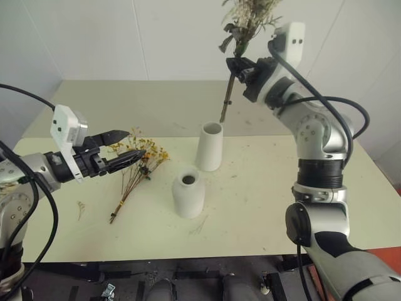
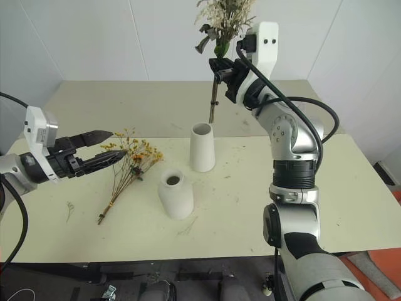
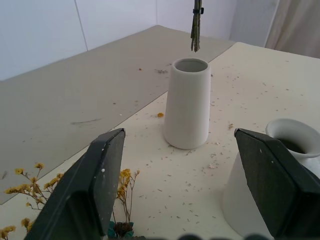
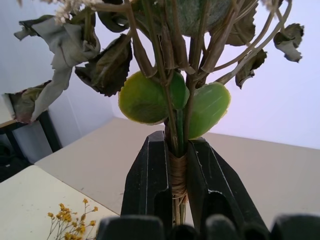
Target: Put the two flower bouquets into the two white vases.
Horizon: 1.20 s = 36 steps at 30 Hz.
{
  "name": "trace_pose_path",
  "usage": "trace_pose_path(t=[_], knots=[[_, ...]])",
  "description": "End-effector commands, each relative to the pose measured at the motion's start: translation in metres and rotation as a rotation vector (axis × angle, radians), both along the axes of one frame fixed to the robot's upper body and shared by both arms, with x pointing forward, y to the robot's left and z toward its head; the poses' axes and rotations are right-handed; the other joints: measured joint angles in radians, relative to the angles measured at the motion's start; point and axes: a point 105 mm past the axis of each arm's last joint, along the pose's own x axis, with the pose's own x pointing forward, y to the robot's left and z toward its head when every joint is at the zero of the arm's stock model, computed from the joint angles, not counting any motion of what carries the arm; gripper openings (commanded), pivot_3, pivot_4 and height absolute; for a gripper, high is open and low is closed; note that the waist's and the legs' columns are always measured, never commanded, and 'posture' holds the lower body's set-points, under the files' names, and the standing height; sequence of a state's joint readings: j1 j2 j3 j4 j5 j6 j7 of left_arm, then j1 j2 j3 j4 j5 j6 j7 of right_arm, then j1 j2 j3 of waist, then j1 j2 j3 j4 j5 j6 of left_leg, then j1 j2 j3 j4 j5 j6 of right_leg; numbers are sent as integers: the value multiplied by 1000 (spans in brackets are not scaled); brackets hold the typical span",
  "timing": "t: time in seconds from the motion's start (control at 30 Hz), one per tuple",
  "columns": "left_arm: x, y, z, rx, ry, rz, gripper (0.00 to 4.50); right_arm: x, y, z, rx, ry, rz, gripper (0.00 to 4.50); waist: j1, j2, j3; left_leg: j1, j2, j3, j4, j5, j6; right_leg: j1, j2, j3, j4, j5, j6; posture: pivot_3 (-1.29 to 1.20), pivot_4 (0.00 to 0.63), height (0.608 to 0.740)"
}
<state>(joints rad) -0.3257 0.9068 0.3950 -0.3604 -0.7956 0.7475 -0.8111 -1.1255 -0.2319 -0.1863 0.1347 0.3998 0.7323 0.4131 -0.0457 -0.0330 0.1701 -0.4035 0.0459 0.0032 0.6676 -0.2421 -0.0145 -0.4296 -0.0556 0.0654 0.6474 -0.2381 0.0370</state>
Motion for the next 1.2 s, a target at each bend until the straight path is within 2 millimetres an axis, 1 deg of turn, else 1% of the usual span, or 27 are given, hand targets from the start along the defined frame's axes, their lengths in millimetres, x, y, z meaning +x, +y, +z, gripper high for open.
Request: trace_pose_path(t=[0.03, 0.2, 0.33, 0.4, 0.47, 0.57, 0.77, 0.8, 0.93, 1.13, 1.2], knots=[[-8, -1, 11, 10, -43, -6, 3797, -4, 6, 9, 21, -47, 25, 214, -1, 0, 0, 0, 0, 0, 0, 0, 0, 0, 0, 0, 0, 0, 0, 0, 150, 740], [-10, 1, 13, 11, -46, 0, 3797, 4, 11, -4, 28, -2, 32, 214, 0, 0, 0, 0, 0, 0, 0, 0, 0, 0, 0, 0, 0, 0, 0, 0, 150, 740], [-10, 2, 14, 15, -49, 9, 3797, 8, 14, -22, -2, 25, 31, 214, 0, 0, 0, 0, 0, 0, 0, 0, 0, 0, 0, 0, 0, 0, 0, 0, 150, 740], [-12, 3, 15, 16, -50, 11, 3797, 8, 16, -33, -22, 36, 27, 931, -1, 0, 0, 0, 0, 0, 0, 0, 0, 0, 0, 0, 0, 0, 0, 0, 150, 740], [-13, 3, 14, 18, -49, 12, 3797, 8, 17, -41, -47, 37, 20, 1473, -1, 0, 0, 0, 0, 0, 0, 0, 0, 0, 0, 0, 0, 0, 0, 0, 150, 740], [-14, 4, 14, 19, -47, 14, 3797, 6, 15, -50, -58, 52, 13, 2457, -1, 0, 0, 0, 0, 0, 0, 0, 0, 0, 0, 0, 0, 0, 0, 0, 150, 740], [-16, 4, 12, 22, -45, 17, 3797, -7, 9, -69, -98, 58, 8, 4387, 0, 0, 0, 0, 0, 0, 0, 0, 0, 0, 0, 0, 0, 0, 0, 0, 150, 740], [-16, 5, 12, 21, -45, 18, 3797, -9, 7, -72, -98, 64, 7, 4451, 0, 0, 0, 0, 0, 0, 0, 0, 0, 0, 0, 0, 0, 0, 0, 0, 150, 740], [-16, 5, 11, 17, -45, 22, 3797, -20, 1, -81, -112, 82, 4, 4451, 1, 0, 0, 0, 0, 0, 0, 0, 0, 0, 0, 0, 0, 0, 0, 0, 150, 740], [-16, 8, 6, 32, -25, 49, 3797, -34, -13, -83, -160, 84, 26, 4451, 0, 0, 0, 0, 0, 0, 0, 0, 0, 0, 0, 0, 0, 0, 0, 0, 150, 740], [-14, 15, -2, 67, 20, 115, 3797, -47, -20, -85, -223, 68, 83, 4451, 1, 0, 0, 0, 0, 0, 0, 0, 0, 0, 0, 0, -1, 0, 0, 0, 150, 740]])
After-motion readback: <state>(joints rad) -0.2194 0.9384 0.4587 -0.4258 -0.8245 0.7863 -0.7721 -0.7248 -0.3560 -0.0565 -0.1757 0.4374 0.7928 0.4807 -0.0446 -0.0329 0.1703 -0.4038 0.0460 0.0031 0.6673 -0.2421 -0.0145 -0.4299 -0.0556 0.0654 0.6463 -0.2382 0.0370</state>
